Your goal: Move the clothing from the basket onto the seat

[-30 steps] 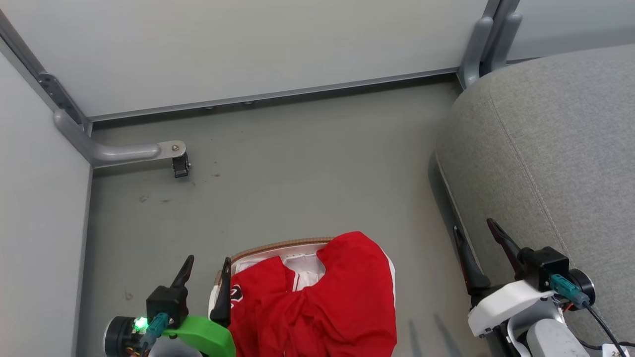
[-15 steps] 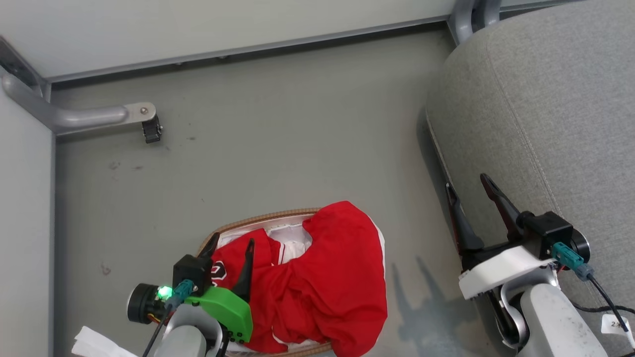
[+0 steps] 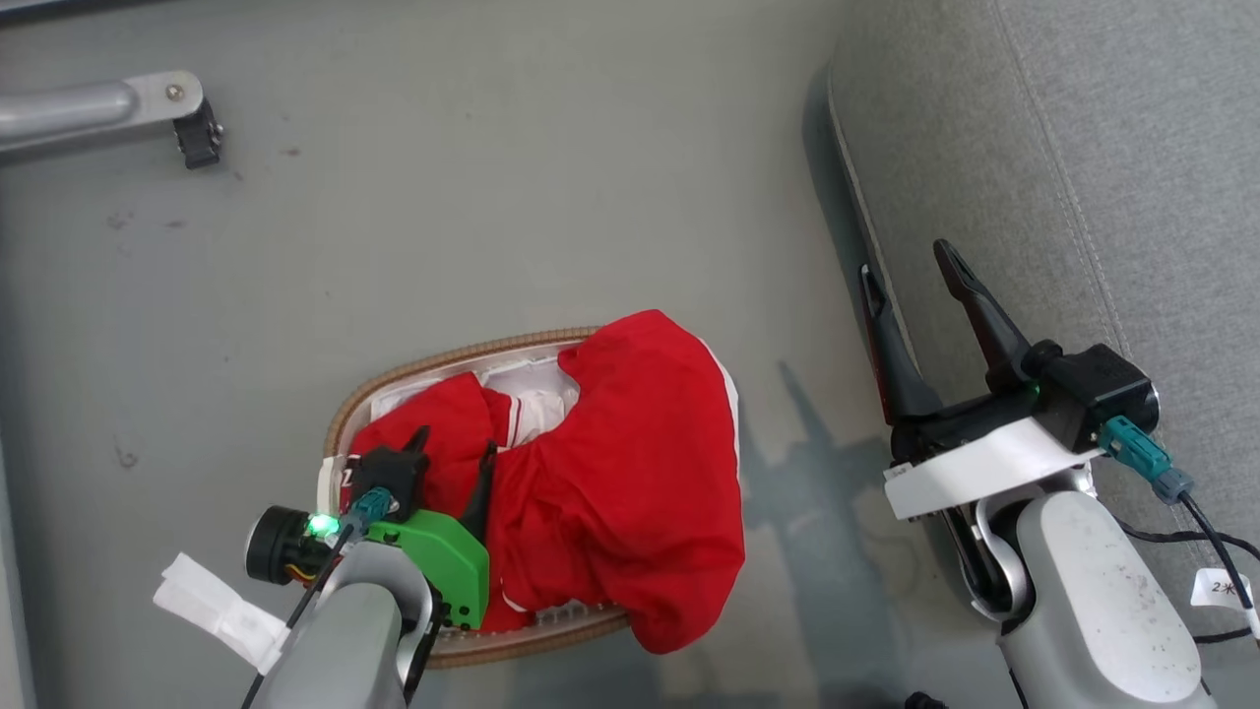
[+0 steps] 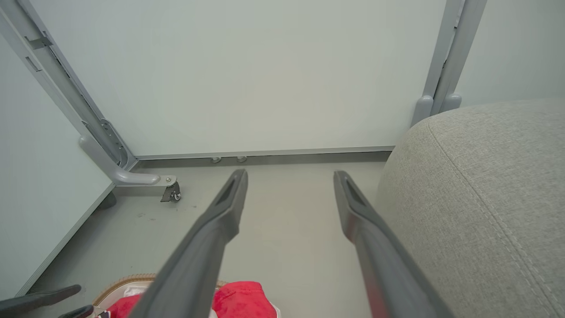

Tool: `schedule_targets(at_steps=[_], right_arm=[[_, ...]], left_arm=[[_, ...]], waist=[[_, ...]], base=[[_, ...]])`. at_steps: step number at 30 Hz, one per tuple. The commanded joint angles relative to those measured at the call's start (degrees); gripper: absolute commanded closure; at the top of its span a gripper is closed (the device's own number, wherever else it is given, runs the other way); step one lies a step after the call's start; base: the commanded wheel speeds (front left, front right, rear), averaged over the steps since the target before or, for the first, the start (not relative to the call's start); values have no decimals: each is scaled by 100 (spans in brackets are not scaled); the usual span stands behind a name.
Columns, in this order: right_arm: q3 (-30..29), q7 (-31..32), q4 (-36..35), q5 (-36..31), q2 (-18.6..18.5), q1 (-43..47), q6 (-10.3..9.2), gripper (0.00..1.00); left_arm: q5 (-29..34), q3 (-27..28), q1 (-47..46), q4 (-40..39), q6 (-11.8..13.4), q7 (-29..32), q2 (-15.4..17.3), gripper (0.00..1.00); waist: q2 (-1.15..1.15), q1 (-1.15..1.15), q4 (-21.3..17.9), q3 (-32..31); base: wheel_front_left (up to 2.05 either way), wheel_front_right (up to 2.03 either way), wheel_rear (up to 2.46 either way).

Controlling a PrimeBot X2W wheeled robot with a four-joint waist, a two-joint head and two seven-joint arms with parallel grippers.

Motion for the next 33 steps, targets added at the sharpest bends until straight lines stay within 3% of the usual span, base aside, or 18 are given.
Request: schedule_targets(at_steps=[1,18,33], right_arm=[[8,-26,-32,59,4,-86,-2,0],[277,-26,-101,100,43,-332,-2,0],[393,-26,-106,242,60,-427,-2,0]], left_arm=[[-38,-39,-168,149,-15,-3,82,0],[-44,-703,-1632,2013,-15,214,225,0],[-252,-1075,-1972,2294,-15,834,234,0]], waist=[[0,-1,-164,465],[0,-1,-371,1491],[0,-1,-518,1864]], base=[[0,0,0],[0,0,0],[0,0,0]])
